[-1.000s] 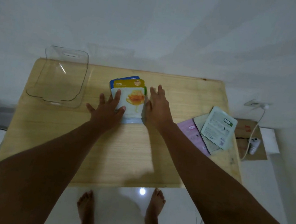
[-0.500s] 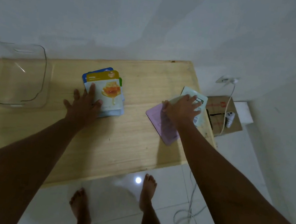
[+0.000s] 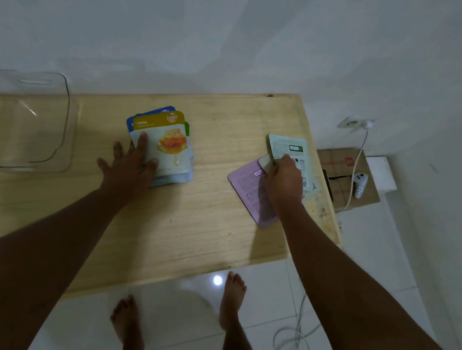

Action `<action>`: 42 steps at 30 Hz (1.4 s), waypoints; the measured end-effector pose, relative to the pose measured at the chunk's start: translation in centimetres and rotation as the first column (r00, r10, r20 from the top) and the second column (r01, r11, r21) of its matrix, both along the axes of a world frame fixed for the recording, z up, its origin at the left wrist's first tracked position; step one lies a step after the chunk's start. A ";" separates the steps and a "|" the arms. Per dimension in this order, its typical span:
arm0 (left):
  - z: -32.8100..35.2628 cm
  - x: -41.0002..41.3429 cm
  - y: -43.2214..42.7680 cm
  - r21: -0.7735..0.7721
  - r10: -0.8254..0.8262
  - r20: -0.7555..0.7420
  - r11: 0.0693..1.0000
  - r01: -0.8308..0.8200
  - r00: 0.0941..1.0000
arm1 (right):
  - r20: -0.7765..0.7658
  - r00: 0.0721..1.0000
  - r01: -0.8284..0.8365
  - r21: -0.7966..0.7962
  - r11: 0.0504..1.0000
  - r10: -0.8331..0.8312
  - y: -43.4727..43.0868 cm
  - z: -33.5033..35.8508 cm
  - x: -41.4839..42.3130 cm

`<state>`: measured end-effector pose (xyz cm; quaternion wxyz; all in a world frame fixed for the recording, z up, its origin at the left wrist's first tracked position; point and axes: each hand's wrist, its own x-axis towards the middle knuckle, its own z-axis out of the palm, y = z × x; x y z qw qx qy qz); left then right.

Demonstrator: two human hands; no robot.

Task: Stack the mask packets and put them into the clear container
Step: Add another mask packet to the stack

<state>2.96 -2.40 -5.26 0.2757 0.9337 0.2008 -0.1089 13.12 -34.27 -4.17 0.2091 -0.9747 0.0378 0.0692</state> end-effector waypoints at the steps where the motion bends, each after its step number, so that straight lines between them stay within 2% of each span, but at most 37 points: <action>1: 0.0 0.0 0.0 0.000 -0.001 0.004 1.000 0.001 1.000 | 0.009 1.000 0.009 0.025 1.000 -0.010 -0.1 0.0 -0.1; 5: -0.3 0.2 0.2 0.001 -0.002 -0.007 1.000 0.002 1.000 | 0.000 0.999 0.041 0.059 0.997 -0.041 0.1 0.0 -0.3; 12: -0.4 0.2 0.1 0.010 -0.004 -0.018 1.000 0.005 1.000 | -0.037 0.998 0.057 0.015 0.998 -0.056 0.3 1.7 0.1; 17: -0.1 0.5 0.1 0.005 -0.004 -0.052 1.000 0.004 0.999 | 0.136 0.986 0.060 0.271 0.961 -0.100 3.0 6.1 0.5; 19: -0.1 0.6 0.1 0.002 -0.006 -0.055 1.000 0.006 0.998 | 0.278 0.957 -0.022 0.348 0.937 -0.080 5.1 7.0 0.4; 21: -0.1 0.5 0.1 -0.008 -0.002 -0.052 1.000 0.002 0.999 | 0.339 0.939 -0.098 0.424 0.900 -0.058 7.4 7.1 0.2; 24: 0.0 0.5 0.2 -0.017 0.009 -0.051 1.000 -0.010 0.999 | 0.288 0.956 -0.114 0.550 0.827 -0.060 11.3 6.0 -0.2; 28: 0.3 0.3 0.2 -0.067 0.031 -0.013 0.997 -0.031 0.999 | 0.107 0.993 -0.030 0.675 0.738 -0.057 16.1 3.7 -1.4; 31: 0.2 0.1 0.1 -0.068 0.041 0.014 0.997 -0.040 0.999 | 0.059 0.998 -0.032 0.675 0.737 -0.011 18.2 2.8 -2.2; 35: 0.2 -0.2 -0.1 -0.065 0.075 0.033 0.995 -0.073 0.997 | 0.156 0.977 -0.211 0.581 0.786 0.147 19.0 2.5 -2.7; 39: 0.2 -0.2 0.0 -0.043 0.042 0.044 0.998 -0.040 0.998 | 0.251 0.914 -0.405 0.511 0.758 0.320 19.1 2.3 -3.0; 42: 0.1 -0.2 0.0 -0.019 0.025 0.039 1.000 -0.024 0.999 | 0.222 0.877 -0.481 0.403 0.779 0.426 18.5 1.7 -2.9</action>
